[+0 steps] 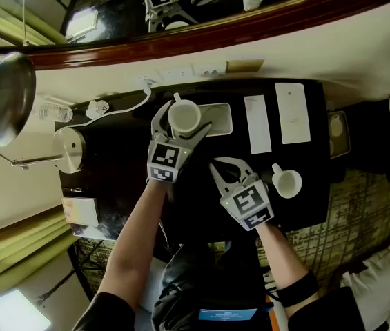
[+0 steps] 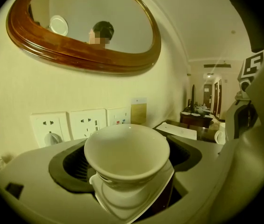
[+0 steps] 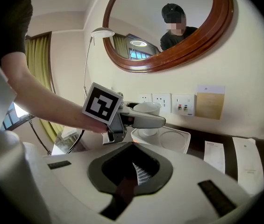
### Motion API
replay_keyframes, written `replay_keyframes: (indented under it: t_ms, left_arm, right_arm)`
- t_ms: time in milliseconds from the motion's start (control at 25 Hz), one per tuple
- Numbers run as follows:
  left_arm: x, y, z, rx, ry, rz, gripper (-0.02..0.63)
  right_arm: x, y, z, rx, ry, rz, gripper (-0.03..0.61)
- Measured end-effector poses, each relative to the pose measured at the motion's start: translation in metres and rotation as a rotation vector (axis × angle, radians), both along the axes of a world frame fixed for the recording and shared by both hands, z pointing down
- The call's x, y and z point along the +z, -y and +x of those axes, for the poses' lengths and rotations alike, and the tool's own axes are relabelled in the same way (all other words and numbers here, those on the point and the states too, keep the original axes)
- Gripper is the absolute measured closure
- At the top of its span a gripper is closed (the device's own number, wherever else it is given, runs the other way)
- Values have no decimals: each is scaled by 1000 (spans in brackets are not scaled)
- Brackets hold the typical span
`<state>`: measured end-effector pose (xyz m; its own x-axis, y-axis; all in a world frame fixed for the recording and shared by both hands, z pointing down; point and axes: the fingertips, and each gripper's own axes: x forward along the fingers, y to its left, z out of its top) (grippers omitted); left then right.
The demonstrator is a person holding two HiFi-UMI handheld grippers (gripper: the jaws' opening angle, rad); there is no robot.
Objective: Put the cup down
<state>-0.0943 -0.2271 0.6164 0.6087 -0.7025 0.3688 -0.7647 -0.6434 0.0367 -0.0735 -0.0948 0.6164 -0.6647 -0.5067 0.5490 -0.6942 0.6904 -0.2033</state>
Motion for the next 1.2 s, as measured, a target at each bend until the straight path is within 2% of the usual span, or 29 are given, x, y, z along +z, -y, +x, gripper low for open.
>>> replay_keyframes:
  t_ms: [160,240,480,640,680,800,1080,1200]
  left_arm:
    - [6,-6,-1,44,28,25,89]
    - [0,-12,-4,37,38,32,87]
    - [-51,-41,-21,-17,34,38,81]
    - [-80,-72,-30,23,69,59,89]
    - [-89,-81,-30,29,66,58,105]
    - [-113,-110,-28,40,69,49,214]
    - [-145,-172,-20,-10,11,-23,350]
    - [-145,-191,-13,35,8,-25,396]
  right_arm:
    - [-4,0,2,5,-5,3,574]
    - [-8,-2,4,5,-9,4,574]
    - [-35,-6,13,16,-20,16,574]
    - [-57,-12,31,39,-30,28,574]
    - [-62,-13,37,47,-34,35,574]
    - [-69,-19,60,76,-49,58,574]
    - [-97,-33,91,120,-45,71,574]
    - [-110,-34,103,140,-47,84,574]
